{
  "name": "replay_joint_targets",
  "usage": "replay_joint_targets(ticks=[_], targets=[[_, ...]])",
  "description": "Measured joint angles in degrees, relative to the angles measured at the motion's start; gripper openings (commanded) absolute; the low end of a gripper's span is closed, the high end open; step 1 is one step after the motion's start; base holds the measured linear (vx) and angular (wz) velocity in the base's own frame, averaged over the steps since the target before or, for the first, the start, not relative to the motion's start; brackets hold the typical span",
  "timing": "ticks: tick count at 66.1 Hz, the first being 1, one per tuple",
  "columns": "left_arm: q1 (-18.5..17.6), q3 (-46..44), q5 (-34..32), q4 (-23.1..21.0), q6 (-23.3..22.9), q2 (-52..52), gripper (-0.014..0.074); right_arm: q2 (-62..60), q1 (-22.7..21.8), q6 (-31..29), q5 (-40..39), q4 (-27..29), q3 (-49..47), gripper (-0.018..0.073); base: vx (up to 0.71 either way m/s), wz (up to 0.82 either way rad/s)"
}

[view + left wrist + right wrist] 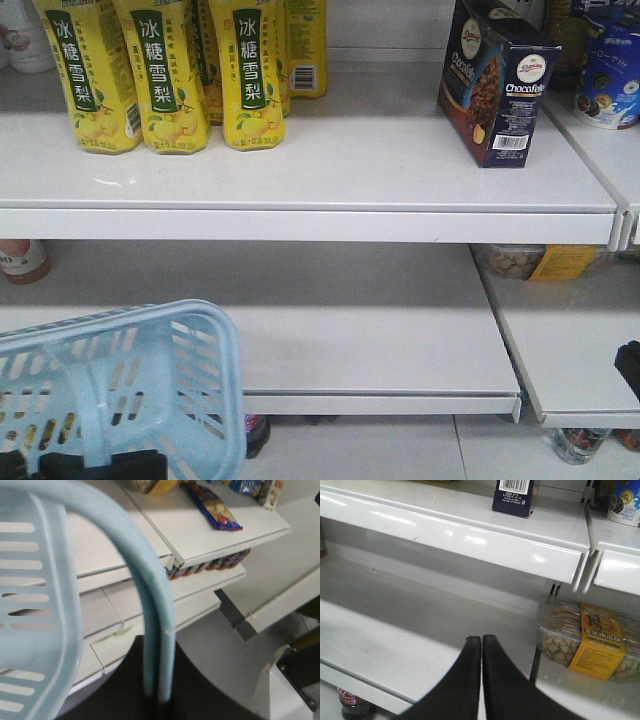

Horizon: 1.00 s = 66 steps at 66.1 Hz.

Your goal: Left arm holds basket, right arm returns cookies

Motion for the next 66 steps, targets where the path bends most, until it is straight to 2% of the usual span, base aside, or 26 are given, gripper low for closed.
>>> replay_joint_targets(ticks=[5,12,30,35,39,44,59,66], targets=[[0.0,2.95,-3.32,3.8,-3.11,-6.05,-0.0006,0.0,0.0,0.0,0.0,0.0,0.0,-0.0008,0.0,0.0],[0.0,6.45,-7.73,11.88,-8.14,-12.54,-0.0006,0.0,0.0,0.0,0.0,0.0,0.0,-0.0008,0.0,0.0],[0.0,12.83,-11.73,40.18,-22.38,-18.6,-0.0006,0.0,0.0,0.0,-0.05,0.0,0.0,-0.0008,0.0,0.0],[0.13,14.51,-13.41,46.13,-24.79,-19.61,-0.0006,0.0,0.0,0.0,-0.05,0.0,0.0,-0.0008,0.0,0.0],[0.94,15.61,-14.8,49.34,-25.67,-21.14,-0.0006,0.0,0.0,0.0,-0.05,0.0,0.0,-0.0008,0.0,0.0],[3.57,16.14,-14.93,51.16,-26.45,-23.67,-0.0006,0.0,0.0,0.0,-0.05,0.0,0.0,-0.0008,0.0,0.0],[15.64,16.14,-11.27,54.36,-27.26,-30.4,-0.0006,0.0,0.0,0.0,-0.05,0.0,0.0,-0.0008,0.0,0.0],[19.19,16.14,-8.63,56.95,-27.42,-32.18,-0.0006,0.0,0.0,0.0,-0.05,0.0,0.0,-0.0008,0.0,0.0]])
